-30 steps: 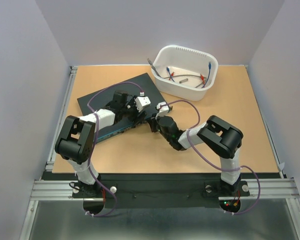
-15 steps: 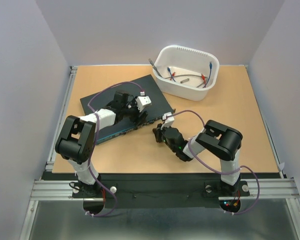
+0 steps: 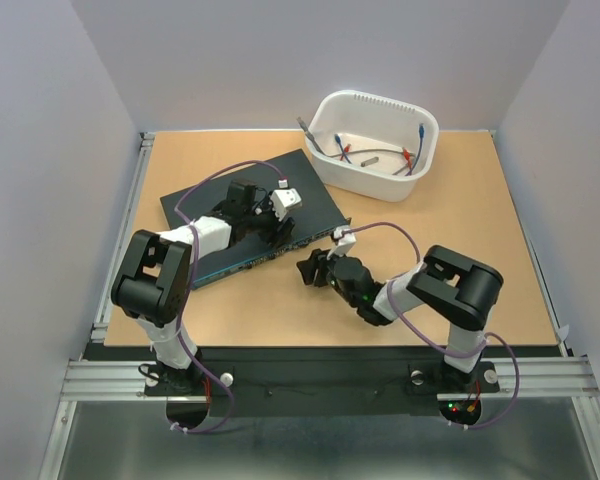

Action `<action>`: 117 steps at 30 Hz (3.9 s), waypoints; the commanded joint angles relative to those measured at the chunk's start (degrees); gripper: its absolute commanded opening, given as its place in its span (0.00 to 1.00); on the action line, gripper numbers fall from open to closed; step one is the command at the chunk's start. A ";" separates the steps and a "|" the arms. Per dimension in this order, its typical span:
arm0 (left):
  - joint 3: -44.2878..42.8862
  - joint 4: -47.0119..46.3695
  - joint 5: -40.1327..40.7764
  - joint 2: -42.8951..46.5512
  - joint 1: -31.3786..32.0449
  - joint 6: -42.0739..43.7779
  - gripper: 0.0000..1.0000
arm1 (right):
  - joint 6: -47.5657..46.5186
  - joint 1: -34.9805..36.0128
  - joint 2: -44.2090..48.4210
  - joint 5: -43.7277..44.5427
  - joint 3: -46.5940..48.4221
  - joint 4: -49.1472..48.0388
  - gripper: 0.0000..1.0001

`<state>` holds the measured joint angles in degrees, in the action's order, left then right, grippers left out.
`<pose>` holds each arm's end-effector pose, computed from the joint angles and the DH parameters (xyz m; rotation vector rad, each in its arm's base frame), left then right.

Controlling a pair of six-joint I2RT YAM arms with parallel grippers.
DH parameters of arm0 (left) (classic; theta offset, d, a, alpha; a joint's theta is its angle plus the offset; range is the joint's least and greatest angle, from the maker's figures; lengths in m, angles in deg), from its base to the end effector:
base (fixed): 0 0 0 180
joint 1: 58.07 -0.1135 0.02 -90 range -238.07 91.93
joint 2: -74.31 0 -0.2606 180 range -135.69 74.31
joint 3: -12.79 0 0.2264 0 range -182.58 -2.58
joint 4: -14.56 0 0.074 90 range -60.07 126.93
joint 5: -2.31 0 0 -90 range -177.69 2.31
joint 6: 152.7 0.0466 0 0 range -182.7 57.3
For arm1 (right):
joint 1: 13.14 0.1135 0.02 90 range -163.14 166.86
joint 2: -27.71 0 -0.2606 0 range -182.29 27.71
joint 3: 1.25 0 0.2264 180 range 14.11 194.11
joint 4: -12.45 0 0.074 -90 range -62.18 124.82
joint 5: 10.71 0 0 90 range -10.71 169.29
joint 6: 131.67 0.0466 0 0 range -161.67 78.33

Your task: Pull the plug from the switch port

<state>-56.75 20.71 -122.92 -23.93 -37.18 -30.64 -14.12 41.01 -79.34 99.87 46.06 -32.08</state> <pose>0.3154 -0.1492 0.1986 1.2329 1.7038 -0.5502 0.2030 0.2530 0.1362 -0.1761 1.8638 0.6725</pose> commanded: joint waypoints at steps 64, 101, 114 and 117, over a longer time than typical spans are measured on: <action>-0.32 3.50 11.23 -3.54 -2.25 1.26 0.41 | -11.64 -3.17 2.80 0.61 18.34 28.44 0.51; -0.58 3.94 10.96 -3.80 -2.25 1.52 0.42 | -14.89 -3.17 -2.55 3.94 24.48 27.82 0.40; -0.58 4.12 10.70 -3.81 -2.25 1.35 0.42 | -13.32 -3.17 -0.98 4.12 22.21 28.26 0.01; -0.76 4.12 10.70 -3.98 -2.34 1.08 0.42 | -11.74 -3.09 1.12 2.46 19.40 28.43 0.00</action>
<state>-57.91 19.84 -120.38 -24.87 -37.62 -32.11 -28.06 38.25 -81.72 103.43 68.11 -1.29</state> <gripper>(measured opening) 0.419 0.099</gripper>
